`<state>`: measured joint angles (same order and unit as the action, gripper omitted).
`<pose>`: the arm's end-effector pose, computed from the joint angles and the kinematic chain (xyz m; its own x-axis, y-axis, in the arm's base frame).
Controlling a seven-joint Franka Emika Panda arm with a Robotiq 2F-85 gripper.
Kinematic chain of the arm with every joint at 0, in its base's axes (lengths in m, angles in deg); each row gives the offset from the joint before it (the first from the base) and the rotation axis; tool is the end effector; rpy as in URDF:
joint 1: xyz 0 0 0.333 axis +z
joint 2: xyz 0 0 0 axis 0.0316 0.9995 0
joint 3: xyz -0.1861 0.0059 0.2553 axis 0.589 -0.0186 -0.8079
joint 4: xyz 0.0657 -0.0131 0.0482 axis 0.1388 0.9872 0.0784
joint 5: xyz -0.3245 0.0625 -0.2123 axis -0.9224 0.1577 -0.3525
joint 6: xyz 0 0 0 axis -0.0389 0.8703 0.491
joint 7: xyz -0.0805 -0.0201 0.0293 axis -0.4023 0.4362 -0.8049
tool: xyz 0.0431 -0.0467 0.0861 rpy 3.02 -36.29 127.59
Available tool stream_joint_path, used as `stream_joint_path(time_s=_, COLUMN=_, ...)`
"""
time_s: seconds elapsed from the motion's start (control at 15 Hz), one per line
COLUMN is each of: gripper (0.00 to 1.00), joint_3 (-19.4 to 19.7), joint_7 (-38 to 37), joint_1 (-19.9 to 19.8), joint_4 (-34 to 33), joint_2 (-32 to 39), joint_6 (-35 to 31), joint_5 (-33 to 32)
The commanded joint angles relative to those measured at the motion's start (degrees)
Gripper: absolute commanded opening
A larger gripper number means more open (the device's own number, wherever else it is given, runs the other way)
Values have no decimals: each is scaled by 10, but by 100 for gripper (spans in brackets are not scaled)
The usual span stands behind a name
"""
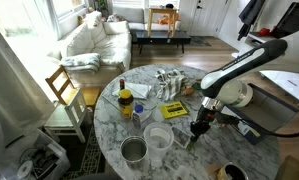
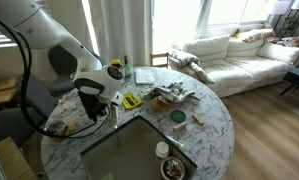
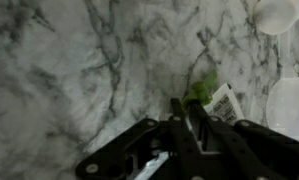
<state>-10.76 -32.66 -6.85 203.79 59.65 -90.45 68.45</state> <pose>0.5046 -0.0371 0.1603 0.9636 -0.1616 -0.2128 -0.2463 -0.8458 -0.4733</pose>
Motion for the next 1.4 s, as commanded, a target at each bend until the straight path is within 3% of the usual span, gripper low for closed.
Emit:
stream_joint_path(time_s=0.0, gripper=0, joint_3=-2, joint_7=7, joint_1=-11, joint_4=-3, joint_2=7, joint_6=2, joint_5=14)
stream_joint_path(time_s=0.4, gripper=1, joint_3=1, joint_7=10, joint_1=-27, joint_4=-9, joint_2=-6, joint_6=66, joint_5=32)
stream_joint_path(time_s=0.87, gripper=1, joint_3=37, joint_7=-38, joint_1=-43, joint_4=-31, joint_2=-28, joint_6=270, joint_5=28)
stream_joint_path(time_s=1.33, gripper=1, joint_3=72, joint_7=-122, joint_1=-37, joint_4=-52, joint_2=-35, joint_6=377, joint_5=39)
